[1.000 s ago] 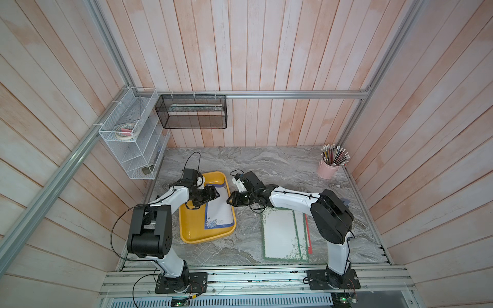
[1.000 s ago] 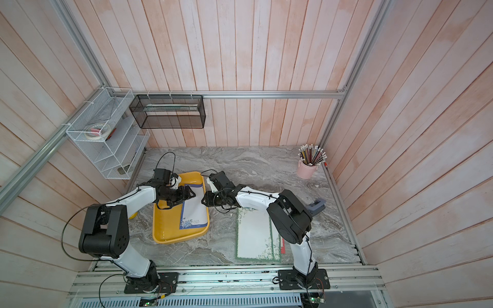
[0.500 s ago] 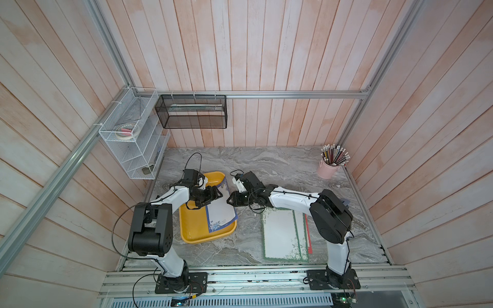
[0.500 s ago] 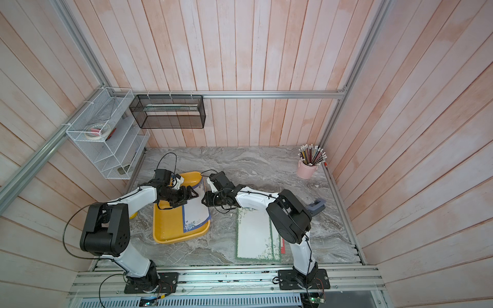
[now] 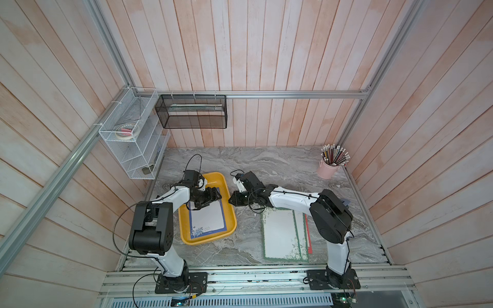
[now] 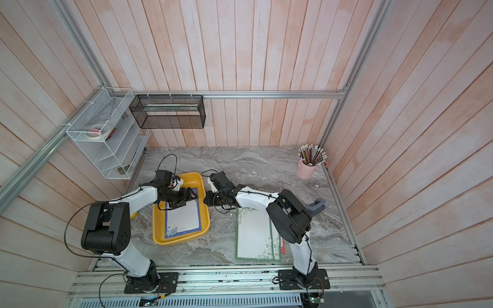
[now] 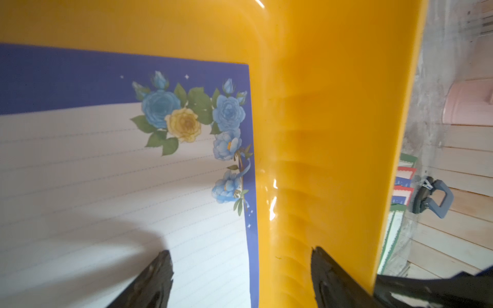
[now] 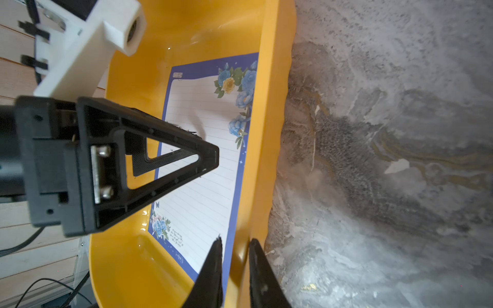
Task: Take out the stationery paper from the storage box
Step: Pick up the stationery paper from the storage box.
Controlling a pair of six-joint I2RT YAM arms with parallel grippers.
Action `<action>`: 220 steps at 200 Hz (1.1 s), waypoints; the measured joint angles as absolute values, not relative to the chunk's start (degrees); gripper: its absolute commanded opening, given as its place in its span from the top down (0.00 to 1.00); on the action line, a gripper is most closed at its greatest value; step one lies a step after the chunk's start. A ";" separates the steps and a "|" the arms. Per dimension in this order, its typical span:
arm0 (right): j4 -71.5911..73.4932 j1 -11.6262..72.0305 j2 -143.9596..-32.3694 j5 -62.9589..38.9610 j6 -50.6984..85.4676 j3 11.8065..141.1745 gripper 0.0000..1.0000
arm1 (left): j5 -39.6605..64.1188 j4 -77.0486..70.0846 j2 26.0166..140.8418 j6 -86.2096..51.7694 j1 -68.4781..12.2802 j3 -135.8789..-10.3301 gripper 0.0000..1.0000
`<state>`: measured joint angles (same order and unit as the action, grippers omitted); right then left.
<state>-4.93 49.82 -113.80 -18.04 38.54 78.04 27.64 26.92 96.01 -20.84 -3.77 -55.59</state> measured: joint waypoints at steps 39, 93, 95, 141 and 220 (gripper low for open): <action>-4.95 49.82 -113.80 -18.04 38.50 78.04 0.76 | 13.04 26.46 86.98 -20.84 -3.75 -54.22 0.15; -4.95 49.82 -113.80 -18.04 38.26 78.08 0.76 | 0.40 28.88 89.54 -21.67 -4.49 -54.22 0.11; -4.95 49.82 -113.80 -18.04 38.22 78.08 0.76 | 0.10 29.04 89.73 -21.69 -4.58 -54.22 0.11; -4.95 49.82 -113.80 -18.06 37.87 78.11 0.76 | -2.83 31.07 94.04 -21.89 -5.21 -54.22 0.09; -4.95 49.82 -113.80 -18.13 37.65 78.11 0.76 | -8.45 32.18 95.92 -22.09 -7.64 -54.98 0.00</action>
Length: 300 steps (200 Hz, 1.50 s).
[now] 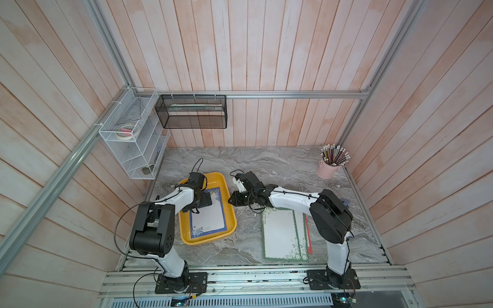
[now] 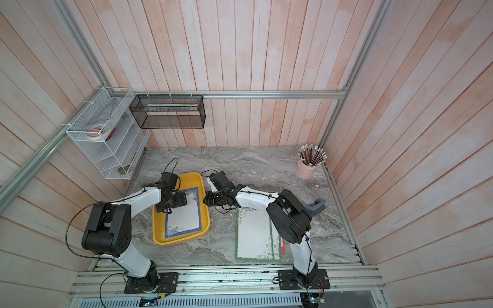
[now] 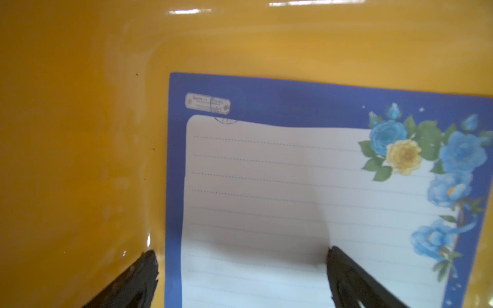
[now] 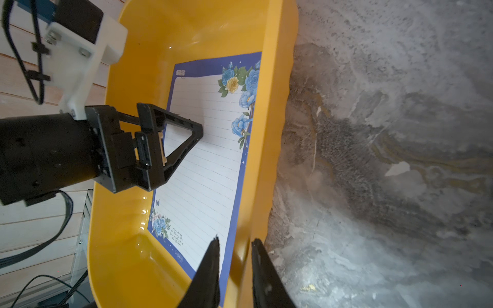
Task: Take out the stationery paper from the storage box
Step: Pick up the stationery paper from the storage box.
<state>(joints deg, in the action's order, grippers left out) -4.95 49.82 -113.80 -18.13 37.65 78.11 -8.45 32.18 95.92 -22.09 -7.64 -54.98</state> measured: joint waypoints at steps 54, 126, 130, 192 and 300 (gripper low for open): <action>-4.95 49.82 -113.80 -18.13 37.63 78.11 0.76 | -5.82 32.29 97.73 -22.63 -6.74 -56.07 0.00; -4.91 49.82 -113.80 -18.37 37.65 78.11 0.76 | 7.20 29.58 96.92 -22.79 -2.61 -56.34 0.01; -4.91 49.82 -113.80 -18.46 37.67 78.11 0.76 | 8.47 29.10 96.92 -22.79 -2.46 -56.34 0.02; -4.84 49.71 -114.15 -19.31 37.76 78.11 0.76 | 24.25 24.53 96.97 -22.87 -2.39 -54.94 0.04; -6.66 49.67 -114.65 -18.85 37.54 79.72 0.69 | 35.42 23.09 97.41 -24.12 -2.42 -53.87 0.10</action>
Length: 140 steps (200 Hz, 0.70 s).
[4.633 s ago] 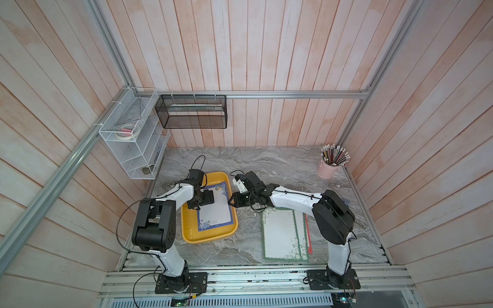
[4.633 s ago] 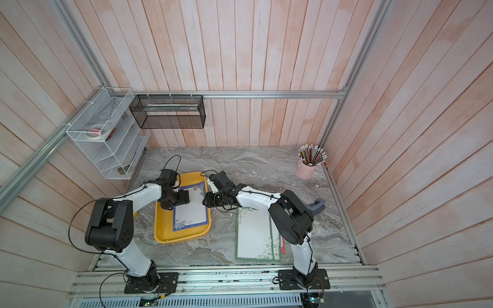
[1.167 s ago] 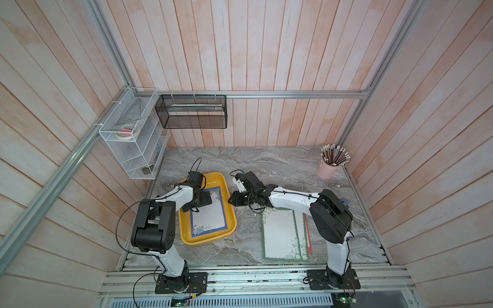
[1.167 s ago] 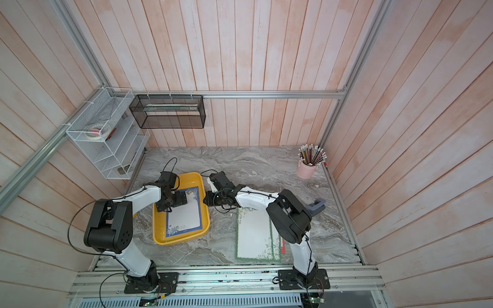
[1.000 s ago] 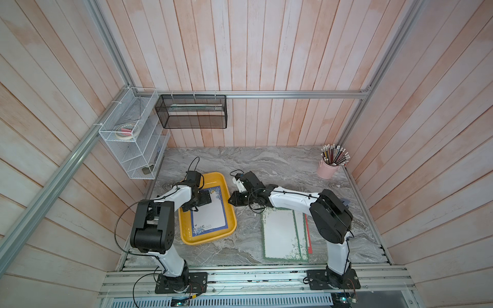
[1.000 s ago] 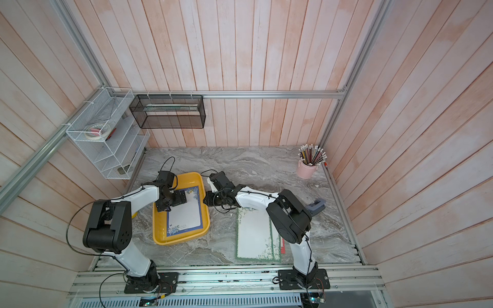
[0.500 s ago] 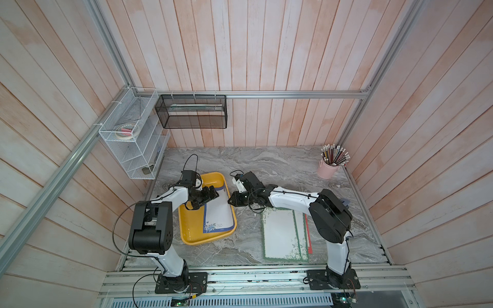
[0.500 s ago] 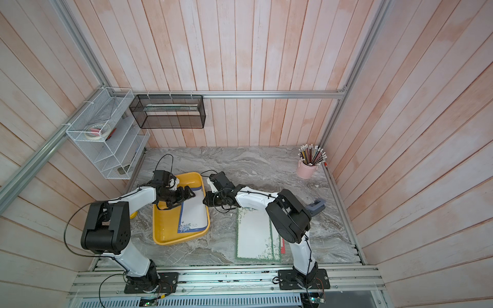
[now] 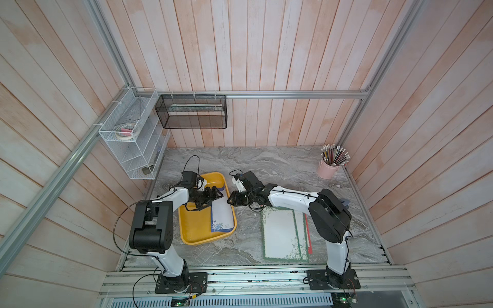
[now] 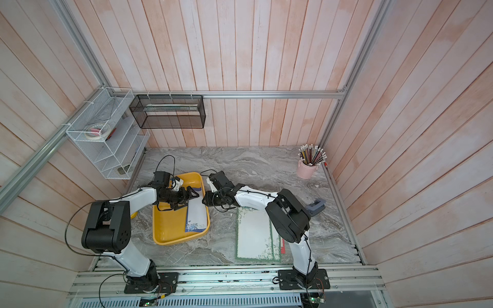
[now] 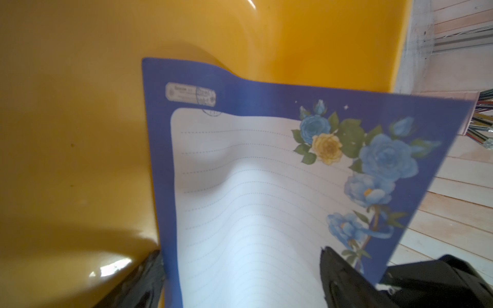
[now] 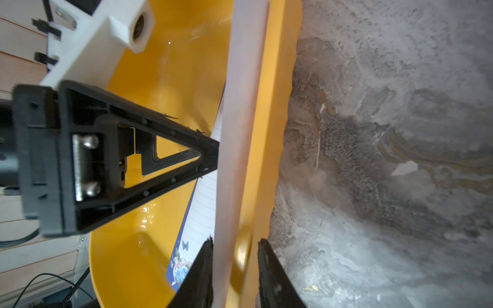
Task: Take out the stationery paper from the storage box
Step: Pick up the stationery paper from the storage box.
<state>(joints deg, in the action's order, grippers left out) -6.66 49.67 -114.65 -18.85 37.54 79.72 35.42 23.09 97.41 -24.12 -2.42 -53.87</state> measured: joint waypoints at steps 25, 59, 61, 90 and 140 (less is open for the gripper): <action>-7.40 49.67 -114.65 -18.00 37.04 80.36 0.68 | 35.75 23.07 97.41 -24.53 -2.42 -53.45 0.18; -7.77 49.67 -114.65 -17.82 36.82 80.38 0.69 | 36.64 22.39 97.12 -24.93 -2.42 -52.42 0.24; -7.77 49.67 -114.65 -17.82 36.82 80.38 0.69 | 36.75 22.26 97.06 -25.04 -2.42 -52.31 0.24; -7.75 49.67 -114.65 -17.85 36.84 80.38 0.69 | 38.74 21.21 96.27 -25.36 -2.42 -50.54 0.30; -7.75 49.67 -114.65 -17.87 36.84 80.38 0.69 | 42.94 19.35 96.12 -26.44 -2.42 -49.95 0.34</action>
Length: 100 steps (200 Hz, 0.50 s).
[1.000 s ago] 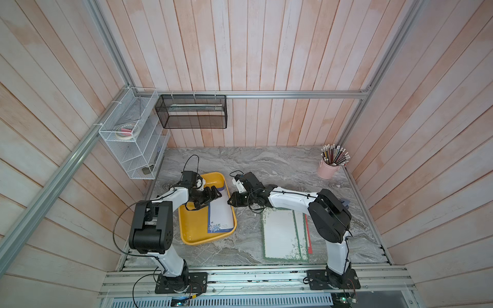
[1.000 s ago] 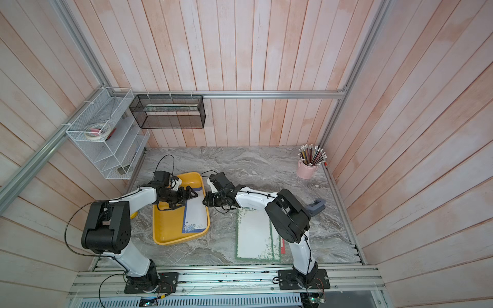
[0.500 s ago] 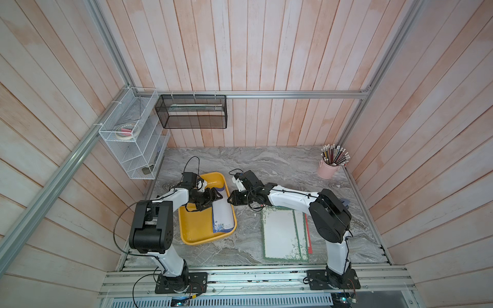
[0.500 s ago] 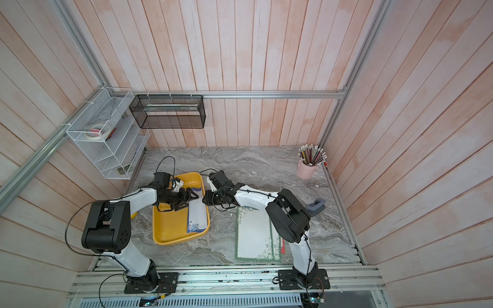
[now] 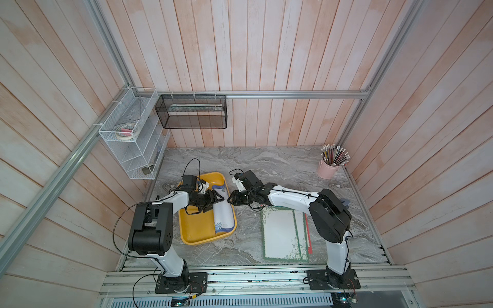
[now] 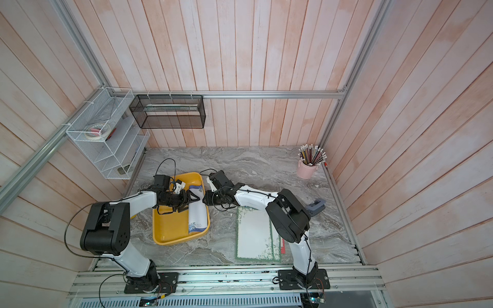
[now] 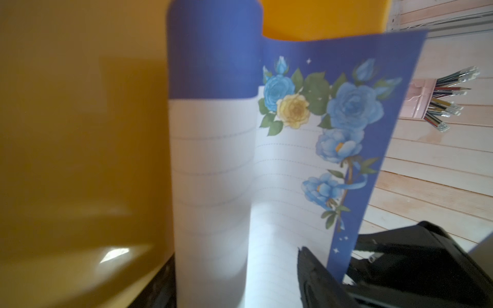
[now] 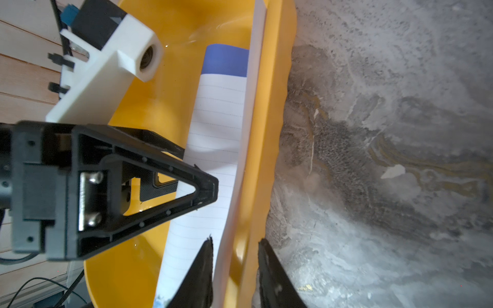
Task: Take out the stationery paper from the storage box
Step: Pick up the stationery paper from the storage box.
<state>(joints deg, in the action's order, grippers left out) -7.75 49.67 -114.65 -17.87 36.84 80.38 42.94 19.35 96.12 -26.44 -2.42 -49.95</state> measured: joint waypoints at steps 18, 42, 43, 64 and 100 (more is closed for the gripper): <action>-7.73 49.67 -114.65 -17.87 36.84 80.38 0.69 | 43.64 18.81 95.74 -26.65 -2.42 -49.89 0.40; -7.73 49.56 -114.65 -17.89 36.88 80.38 0.69 | 44.95 17.93 94.72 -27.00 -2.42 -49.63 0.46; -7.73 49.56 -114.65 -17.89 36.88 80.38 0.69 | 44.99 17.91 94.65 -26.96 -2.42 -49.63 0.46; -7.73 49.43 -114.65 -17.87 36.91 80.38 0.69 | 45.41 17.52 93.93 -27.03 -2.42 -49.60 0.48; -7.70 49.34 -114.63 -17.87 37.06 80.36 0.71 | 45.23 17.54 93.65 -26.98 -2.42 -49.60 0.48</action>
<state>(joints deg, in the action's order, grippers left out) -7.70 49.34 -114.63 -17.87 37.06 80.36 45.23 17.54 93.65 -26.98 -2.42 -49.60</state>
